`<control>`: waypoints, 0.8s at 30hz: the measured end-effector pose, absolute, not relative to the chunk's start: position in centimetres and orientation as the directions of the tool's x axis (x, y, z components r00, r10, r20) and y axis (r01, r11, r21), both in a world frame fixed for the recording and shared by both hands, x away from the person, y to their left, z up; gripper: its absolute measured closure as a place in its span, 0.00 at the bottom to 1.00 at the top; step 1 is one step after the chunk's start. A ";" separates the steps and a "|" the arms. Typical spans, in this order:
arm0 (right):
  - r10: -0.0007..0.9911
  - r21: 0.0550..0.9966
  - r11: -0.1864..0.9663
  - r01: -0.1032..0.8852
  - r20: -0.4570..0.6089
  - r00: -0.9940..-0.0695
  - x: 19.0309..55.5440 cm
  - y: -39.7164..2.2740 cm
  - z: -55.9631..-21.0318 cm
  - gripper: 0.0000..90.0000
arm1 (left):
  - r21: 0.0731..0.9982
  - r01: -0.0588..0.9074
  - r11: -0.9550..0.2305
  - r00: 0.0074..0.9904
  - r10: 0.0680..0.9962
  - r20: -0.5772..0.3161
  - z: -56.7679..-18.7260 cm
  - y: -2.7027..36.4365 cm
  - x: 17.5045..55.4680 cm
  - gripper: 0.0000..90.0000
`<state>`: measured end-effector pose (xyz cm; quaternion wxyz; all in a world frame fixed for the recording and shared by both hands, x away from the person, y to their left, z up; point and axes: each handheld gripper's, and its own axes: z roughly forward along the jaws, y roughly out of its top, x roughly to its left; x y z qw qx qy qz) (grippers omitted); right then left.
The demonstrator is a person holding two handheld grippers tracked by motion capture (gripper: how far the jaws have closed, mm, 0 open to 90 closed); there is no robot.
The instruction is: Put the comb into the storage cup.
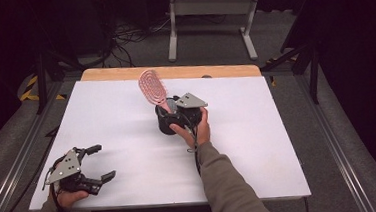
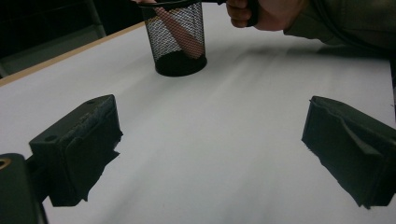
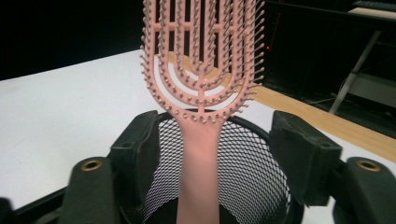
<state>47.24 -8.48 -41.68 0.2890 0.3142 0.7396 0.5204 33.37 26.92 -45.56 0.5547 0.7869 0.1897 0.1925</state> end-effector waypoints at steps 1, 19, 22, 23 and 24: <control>0.767 0.951 0.263 0.161 -0.105 -0.633 47.2 -8.5 -41.6 0.37 | 0.947 0.090 -0.309 0.854 0.513 0.086 -45.6 26.9 33.3 0.06; 0.771 0.953 0.278 0.120 -0.147 -0.620 46.7 -8.7 -40.5 0.19 | 0.947 0.089 -0.309 0.852 0.516 0.088 -45.5 26.9 33.4 0.06; 0.771 0.953 0.279 0.120 -0.147 -0.620 46.7 -8.8 -40.4 0.15 | 0.949 0.089 -0.303 0.850 0.519 0.086 -45.5 26.9 33.4 0.06; 0.771 0.952 0.284 0.118 -0.153 -0.618 46.7 -8.8 -40.4 0.15 | 0.949 0.089 -0.302 0.850 0.520 0.085 -45.5 26.9 33.4 0.06; 0.770 0.951 0.287 0.117 -0.156 -0.619 46.7 -8.8 -40.3 0.14 | 0.949 0.089 -0.303 0.850 0.520 0.087 -45.5 26.9 33.4 0.06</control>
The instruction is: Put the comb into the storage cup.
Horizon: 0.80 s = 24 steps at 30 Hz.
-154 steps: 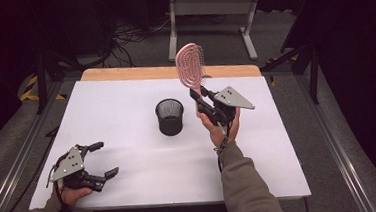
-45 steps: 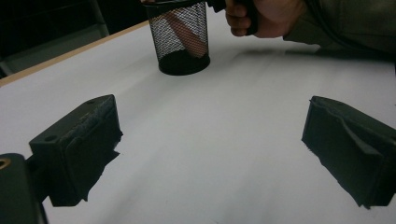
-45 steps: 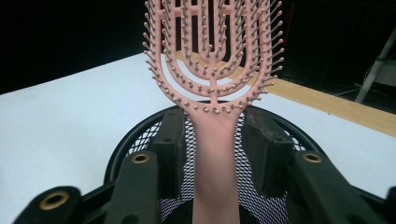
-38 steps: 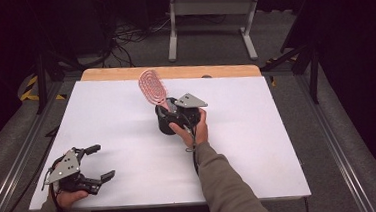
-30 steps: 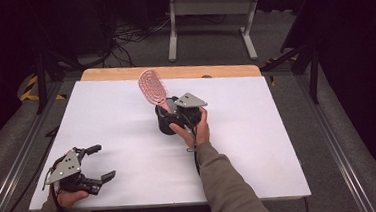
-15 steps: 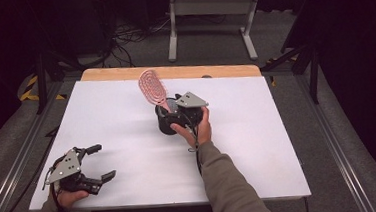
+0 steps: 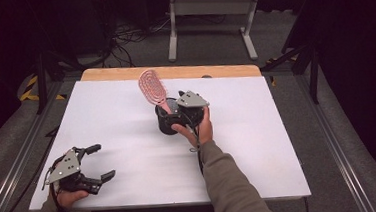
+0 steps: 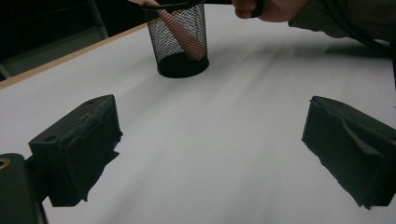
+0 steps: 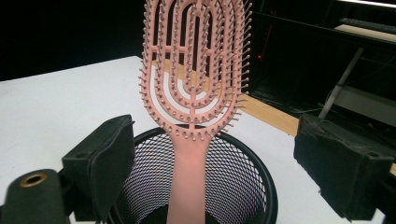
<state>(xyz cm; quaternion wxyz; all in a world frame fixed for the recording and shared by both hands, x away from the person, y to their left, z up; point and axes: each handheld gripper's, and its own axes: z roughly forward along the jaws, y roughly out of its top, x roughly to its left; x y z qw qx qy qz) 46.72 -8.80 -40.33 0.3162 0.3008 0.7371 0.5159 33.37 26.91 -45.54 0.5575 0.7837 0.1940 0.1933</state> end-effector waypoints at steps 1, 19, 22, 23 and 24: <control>0.770 0.951 0.284 0.118 -0.153 -0.620 46.7 -8.8 -40.3 0.13 | 0.949 0.089 -0.304 0.850 0.520 0.087 -45.5 26.9 33.4 0.06; 0.760 0.942 0.323 0.091 -0.201 -0.619 46.2 -8.9 -39.4 0.06 | 0.951 0.086 -0.298 0.840 0.535 0.092 -45.5 27.1 33.4 0.06; 0.762 0.943 0.324 0.079 -0.210 -0.613 46.0 -9.0 -39.0 0.06 | 0.950 0.082 -0.301 0.841 0.532 0.096 -45.4 27.1 33.3 0.06; 0.762 0.943 0.324 0.079 -0.210 -0.613 46.0 -9.0 -39.0 0.06 | 0.950 0.084 -0.301 0.842 0.532 0.094 -45.4 27.1 33.3 0.06; 0.762 0.942 0.327 0.075 -0.216 -0.611 45.9 -9.0 -38.8 0.06 | 0.949 0.082 -0.303 0.842 0.531 0.097 -45.4 27.0 33.3 0.06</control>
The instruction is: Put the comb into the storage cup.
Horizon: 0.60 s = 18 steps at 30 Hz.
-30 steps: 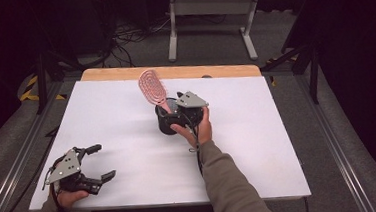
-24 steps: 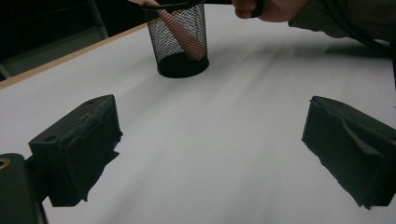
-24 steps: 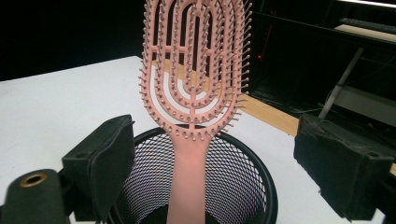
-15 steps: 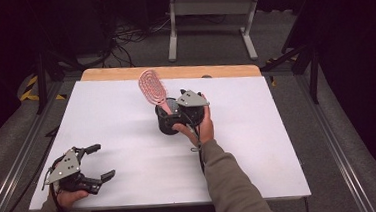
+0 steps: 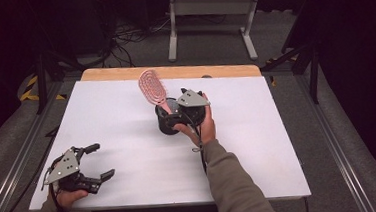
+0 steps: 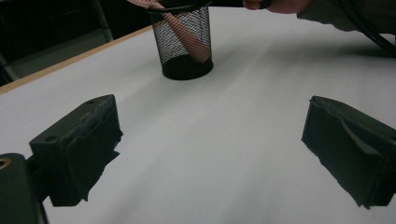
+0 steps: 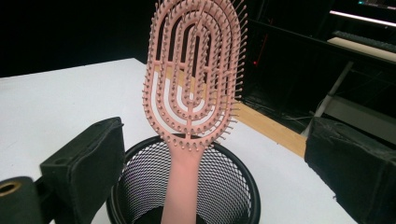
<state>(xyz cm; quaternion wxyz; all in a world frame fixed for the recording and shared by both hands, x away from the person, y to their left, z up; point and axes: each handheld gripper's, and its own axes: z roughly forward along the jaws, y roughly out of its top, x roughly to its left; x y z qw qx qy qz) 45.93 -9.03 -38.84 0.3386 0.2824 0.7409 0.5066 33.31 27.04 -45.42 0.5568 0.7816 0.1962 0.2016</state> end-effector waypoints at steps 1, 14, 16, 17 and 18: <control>0.762 0.942 0.327 0.075 -0.216 -0.611 45.9 -9.0 -38.8 0.06 | 0.949 0.082 -0.303 0.842 0.531 0.097 -45.4 27.0 33.3 0.06; 0.758 0.940 0.340 0.041 -0.248 -0.603 45.1 -9.5 -37.4 0.07 | 0.949 0.078 -0.306 0.839 0.534 0.103 -45.4 27.1 33.4 0.06; 0.760 0.941 0.337 0.038 -0.247 -0.602 45.0 -9.6 -37.2 0.07 | 0.949 0.081 -0.304 0.840 0.534 0.099 -45.4 27.1 33.4 0.06; 0.760 0.940 0.338 0.036 -0.250 -0.600 44.9 -9.7 -37.1 0.07 | 0.948 0.078 -0.309 0.840 0.532 0.104 -45.4 27.1 33.4 0.06; 0.761 0.940 0.338 0.034 -0.252 -0.598 44.9 -9.7 -37.0 0.07 | 0.948 0.078 -0.309 0.839 0.533 0.105 -45.4 27.1 33.4 0.06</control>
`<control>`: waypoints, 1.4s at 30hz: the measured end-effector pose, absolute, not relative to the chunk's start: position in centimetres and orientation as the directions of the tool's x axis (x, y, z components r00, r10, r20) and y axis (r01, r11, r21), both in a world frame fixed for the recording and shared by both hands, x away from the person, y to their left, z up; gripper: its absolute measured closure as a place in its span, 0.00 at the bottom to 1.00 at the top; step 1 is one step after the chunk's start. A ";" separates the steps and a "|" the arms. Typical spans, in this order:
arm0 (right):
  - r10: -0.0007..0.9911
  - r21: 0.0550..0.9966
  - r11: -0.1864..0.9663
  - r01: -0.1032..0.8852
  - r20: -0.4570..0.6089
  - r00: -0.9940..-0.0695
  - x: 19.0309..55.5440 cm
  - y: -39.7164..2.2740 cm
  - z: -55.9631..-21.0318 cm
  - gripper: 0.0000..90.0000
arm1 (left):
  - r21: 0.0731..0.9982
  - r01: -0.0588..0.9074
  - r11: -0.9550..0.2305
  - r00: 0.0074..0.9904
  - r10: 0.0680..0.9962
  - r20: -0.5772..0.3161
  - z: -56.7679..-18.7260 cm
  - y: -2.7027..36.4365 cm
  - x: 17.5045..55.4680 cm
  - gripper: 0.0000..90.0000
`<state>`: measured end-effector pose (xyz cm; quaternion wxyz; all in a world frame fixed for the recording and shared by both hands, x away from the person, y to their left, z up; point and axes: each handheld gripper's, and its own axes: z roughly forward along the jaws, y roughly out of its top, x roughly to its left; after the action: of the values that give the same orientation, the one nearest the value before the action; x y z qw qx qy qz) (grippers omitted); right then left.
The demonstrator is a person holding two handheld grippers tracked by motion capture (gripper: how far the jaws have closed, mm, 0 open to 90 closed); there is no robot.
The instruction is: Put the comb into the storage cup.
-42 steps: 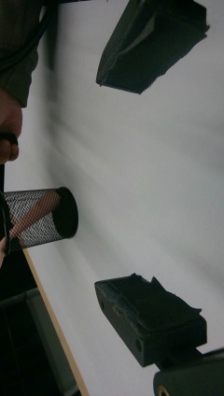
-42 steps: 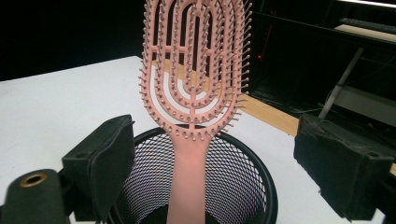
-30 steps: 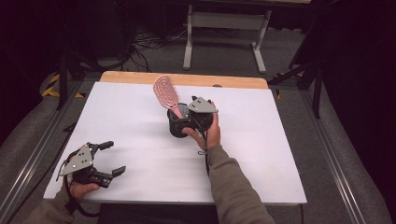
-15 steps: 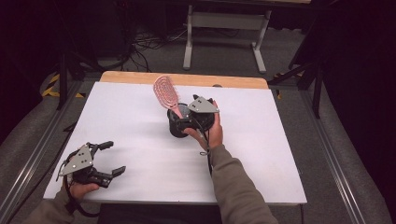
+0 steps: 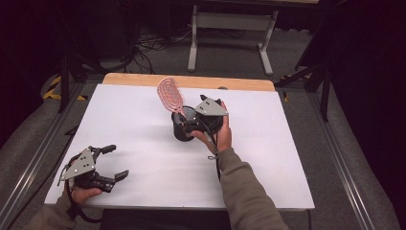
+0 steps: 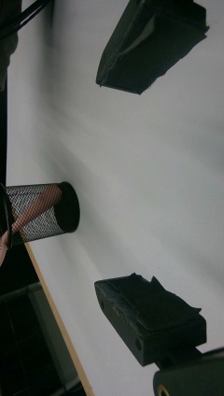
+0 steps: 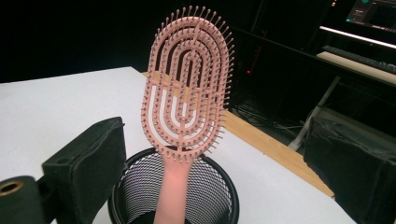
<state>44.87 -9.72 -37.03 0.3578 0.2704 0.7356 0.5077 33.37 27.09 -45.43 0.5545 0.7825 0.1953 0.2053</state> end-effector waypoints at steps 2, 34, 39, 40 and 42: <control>0.763 0.940 0.339 0.029 -0.257 -0.593 44.8 -9.9 -36.8 0.07 | 0.948 0.079 -0.309 0.840 0.532 0.103 -45.4 27.1 33.4 0.06; 0.775 0.925 0.380 -0.001 -0.319 -0.545 43.1 -11.1 -35.1 0.05 | 0.945 0.080 -0.316 0.840 0.531 0.106 -45.5 26.9 33.4 0.06; 0.771 0.919 0.393 -0.009 -0.335 -0.541 42.8 -11.5 -34.9 0.05 | 0.945 0.085 -0.317 0.842 0.530 0.103 -45.5 26.8 33.4 0.06; 0.772 0.919 0.395 -0.008 -0.337 -0.539 42.7 -11.6 -34.8 0.05 | 0.945 0.085 -0.317 0.842 0.530 0.102 -45.5 26.8 33.4 0.06; 0.773 0.918 0.397 -0.009 -0.339 -0.536 42.6 -11.8 -34.7 0.05 | 0.944 0.081 -0.319 0.842 0.529 0.107 -45.5 26.8 33.4 0.06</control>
<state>42.63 -11.76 -34.72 0.4046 0.2611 0.7312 0.4831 33.41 26.80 -45.51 0.5502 0.7863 0.1940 0.2036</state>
